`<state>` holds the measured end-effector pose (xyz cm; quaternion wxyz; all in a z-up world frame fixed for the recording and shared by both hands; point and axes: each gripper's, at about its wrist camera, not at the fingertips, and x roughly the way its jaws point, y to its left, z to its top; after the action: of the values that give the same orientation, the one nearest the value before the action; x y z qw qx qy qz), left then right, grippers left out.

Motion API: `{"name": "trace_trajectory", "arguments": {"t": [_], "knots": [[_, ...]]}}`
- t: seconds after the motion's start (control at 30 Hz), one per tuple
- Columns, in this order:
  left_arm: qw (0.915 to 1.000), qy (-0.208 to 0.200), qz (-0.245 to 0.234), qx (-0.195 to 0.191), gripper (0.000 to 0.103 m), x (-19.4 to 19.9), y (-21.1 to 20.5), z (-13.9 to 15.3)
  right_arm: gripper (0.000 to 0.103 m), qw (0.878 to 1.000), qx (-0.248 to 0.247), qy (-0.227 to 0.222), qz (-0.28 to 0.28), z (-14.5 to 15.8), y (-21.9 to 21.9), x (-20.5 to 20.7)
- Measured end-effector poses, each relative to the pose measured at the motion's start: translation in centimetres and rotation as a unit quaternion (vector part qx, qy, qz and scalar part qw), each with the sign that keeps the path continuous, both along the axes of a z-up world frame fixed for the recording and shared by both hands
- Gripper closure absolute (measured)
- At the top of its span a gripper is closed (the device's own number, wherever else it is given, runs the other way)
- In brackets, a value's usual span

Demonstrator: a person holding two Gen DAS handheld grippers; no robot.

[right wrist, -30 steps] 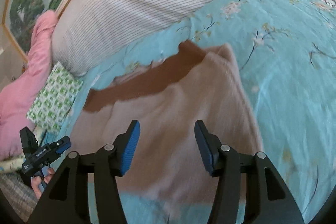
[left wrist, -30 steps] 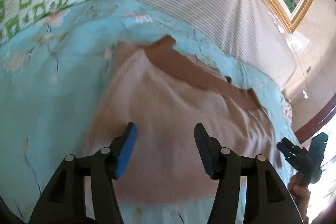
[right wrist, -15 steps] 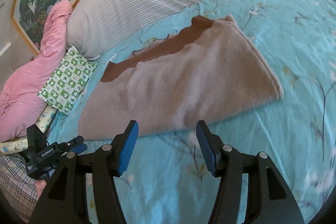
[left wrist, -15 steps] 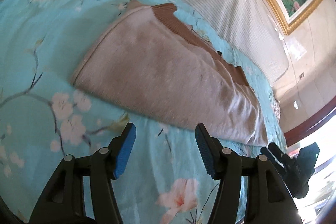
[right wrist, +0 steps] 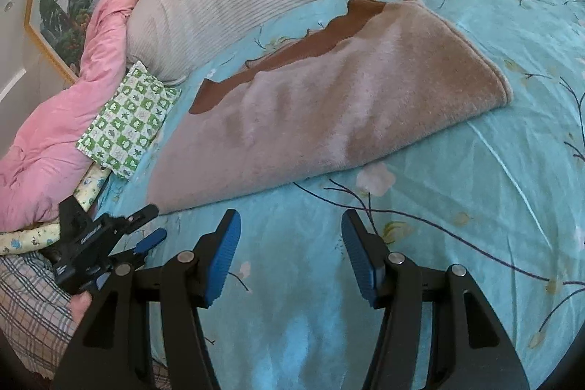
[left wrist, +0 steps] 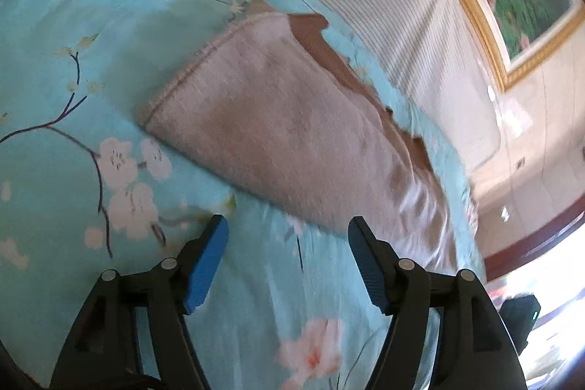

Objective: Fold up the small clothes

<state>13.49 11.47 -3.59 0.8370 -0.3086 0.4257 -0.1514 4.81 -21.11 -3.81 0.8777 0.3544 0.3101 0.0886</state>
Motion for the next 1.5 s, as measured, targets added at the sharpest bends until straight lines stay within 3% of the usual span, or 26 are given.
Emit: {"name": "trace_trajectory", "arguments": {"t": [0.17,0.47,0.5,0.53,0.57,0.6,0.67,0.83,1.0,1.1,1.17,1.33,1.5], "knots": [[0.9987,-0.008,0.045,-0.025,0.034,2.6,1.3,-0.4,0.044,1.0,0.001,-0.005,-0.001,0.4,-0.2,0.0],[0.9958,-0.02,0.089,-0.011,0.039,7.3,1.3,0.1,0.044,1.0,0.007,-0.005,0.0,0.5,-0.8,0.9],[0.996,-0.02,0.087,-0.008,0.046,7.7,1.1,0.3,0.044,1.0,0.006,-0.007,0.0,0.7,-1.1,1.2],[0.9963,-0.021,0.083,-0.009,0.06,8.1,1.0,0.3,0.044,1.0,0.004,-0.011,0.0,1.0,-1.5,1.5],[0.9967,-0.023,0.076,-0.013,0.081,8.5,0.7,0.4,0.044,1.0,0.0,-0.013,-0.001,1.2,-1.9,1.8],[0.997,-0.027,0.071,-0.013,0.092,8.5,0.7,0.5,0.044,1.0,-0.007,-0.015,-0.003,1.6,-2.4,2.2],[0.9972,-0.048,0.057,0.008,0.097,8.4,-0.4,1.7,0.044,1.0,-0.017,-0.023,-0.003,2.2,-3.6,3.1],[0.9923,-0.111,0.005,0.056,0.096,7.2,-4.9,5.8,0.044,0.999,-0.021,-0.025,-0.022,3.0,-7.7,5.4],[0.98,-0.163,-0.084,0.078,0.096,6.0,-12.1,9.0,0.044,1.0,0.004,-0.019,-0.022,3.4,-11.3,7.9],[0.9701,-0.168,-0.141,0.104,0.096,5.4,-17.1,8.3,0.044,0.999,0.022,-0.025,0.005,4.0,-12.3,9.6],[0.9653,-0.16,-0.168,0.121,0.096,5.3,-19.9,6.8,0.044,0.995,0.08,-0.034,0.041,3.6,-12.7,11.0],[0.9654,-0.127,-0.191,0.123,0.096,5.4,-22.4,3.9,0.042,0.989,0.115,-0.001,0.093,2.3,-11.4,14.6],[0.967,-0.129,-0.191,0.109,0.096,5.6,-21.9,4.0,0.038,0.977,0.146,0.027,0.156,0.9,-8.4,19.1]]}}
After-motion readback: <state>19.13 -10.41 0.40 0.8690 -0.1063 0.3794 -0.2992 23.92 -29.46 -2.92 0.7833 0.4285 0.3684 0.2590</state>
